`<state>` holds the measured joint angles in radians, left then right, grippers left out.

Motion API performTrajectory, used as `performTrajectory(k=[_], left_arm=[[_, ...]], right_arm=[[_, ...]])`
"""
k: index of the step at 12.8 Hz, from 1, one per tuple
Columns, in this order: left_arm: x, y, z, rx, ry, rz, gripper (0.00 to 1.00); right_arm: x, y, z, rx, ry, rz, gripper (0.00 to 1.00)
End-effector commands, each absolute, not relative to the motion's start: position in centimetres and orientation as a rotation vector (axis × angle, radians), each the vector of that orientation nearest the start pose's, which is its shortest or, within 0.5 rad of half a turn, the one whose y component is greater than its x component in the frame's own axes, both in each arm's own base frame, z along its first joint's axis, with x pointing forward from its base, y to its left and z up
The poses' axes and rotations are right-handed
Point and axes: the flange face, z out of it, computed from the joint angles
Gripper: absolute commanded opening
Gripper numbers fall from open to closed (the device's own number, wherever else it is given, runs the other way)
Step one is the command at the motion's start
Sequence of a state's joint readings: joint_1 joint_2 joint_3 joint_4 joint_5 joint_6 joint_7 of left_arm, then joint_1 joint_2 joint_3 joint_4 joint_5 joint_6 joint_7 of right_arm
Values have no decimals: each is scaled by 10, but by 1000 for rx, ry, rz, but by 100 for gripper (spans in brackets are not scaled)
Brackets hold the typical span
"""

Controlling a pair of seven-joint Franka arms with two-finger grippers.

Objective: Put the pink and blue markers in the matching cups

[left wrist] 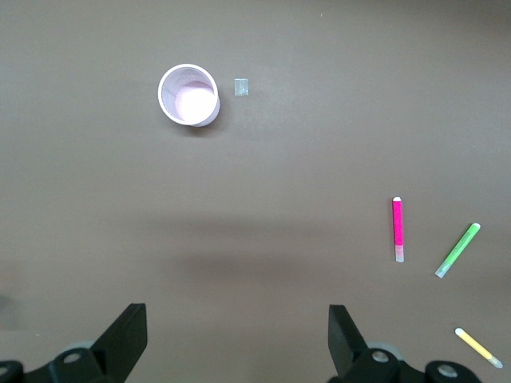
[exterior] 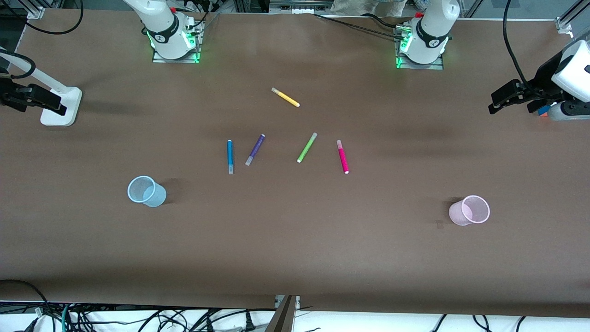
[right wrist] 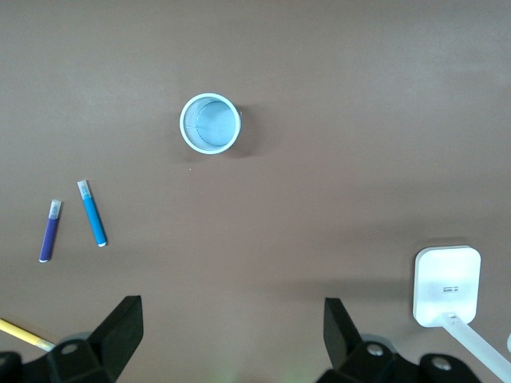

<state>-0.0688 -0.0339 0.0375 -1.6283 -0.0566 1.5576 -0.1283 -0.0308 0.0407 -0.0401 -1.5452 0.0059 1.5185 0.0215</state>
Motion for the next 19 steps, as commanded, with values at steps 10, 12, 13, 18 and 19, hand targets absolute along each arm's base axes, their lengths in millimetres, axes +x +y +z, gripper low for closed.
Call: performTrajectory(k=[10,12,13,18,19], left_arm=[[544,-24,621,-3193,-131,63,100],[545,-33,618,-3195,-85,76,100],[545,-42,612,-3192,-61,98,100],[551,-128,561,-3164,187,278,100],[549,-150,550,-3166,244,313,100]], right_arm=[[566,-44,607,-3121,143,114,100],[568,-43,602,-3127,137,127,100],[571,-44,598,-3125,141,134,100],[598,-27,555,-3114,98,174,100],[607,-22,534,-3112,89,209,100]])
